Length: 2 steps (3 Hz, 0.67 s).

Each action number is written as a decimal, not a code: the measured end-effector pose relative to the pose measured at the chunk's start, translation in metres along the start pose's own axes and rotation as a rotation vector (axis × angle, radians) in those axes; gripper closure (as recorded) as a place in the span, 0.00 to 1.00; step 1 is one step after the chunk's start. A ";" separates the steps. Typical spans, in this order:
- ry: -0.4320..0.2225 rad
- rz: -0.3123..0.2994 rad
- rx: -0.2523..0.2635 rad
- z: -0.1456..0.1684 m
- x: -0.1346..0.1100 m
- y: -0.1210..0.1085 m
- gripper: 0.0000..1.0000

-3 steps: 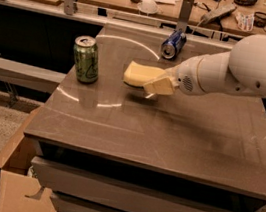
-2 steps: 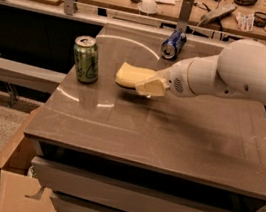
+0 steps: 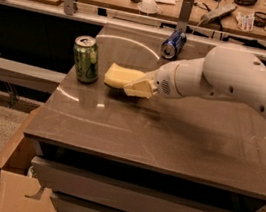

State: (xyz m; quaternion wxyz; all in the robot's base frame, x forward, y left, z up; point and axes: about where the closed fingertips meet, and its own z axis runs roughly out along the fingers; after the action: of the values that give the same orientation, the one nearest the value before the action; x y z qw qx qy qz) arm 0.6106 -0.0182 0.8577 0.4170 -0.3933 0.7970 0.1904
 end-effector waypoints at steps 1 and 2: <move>-0.004 0.008 -0.015 0.007 0.000 0.007 0.39; -0.011 0.018 -0.023 0.010 0.000 0.011 0.17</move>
Offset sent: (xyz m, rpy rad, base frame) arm -0.0035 0.0131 -0.0103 0.0483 0.0271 0.0014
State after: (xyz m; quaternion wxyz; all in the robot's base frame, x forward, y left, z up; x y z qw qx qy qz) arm 0.6074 -0.0055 0.8517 0.4152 -0.3898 0.7959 0.2055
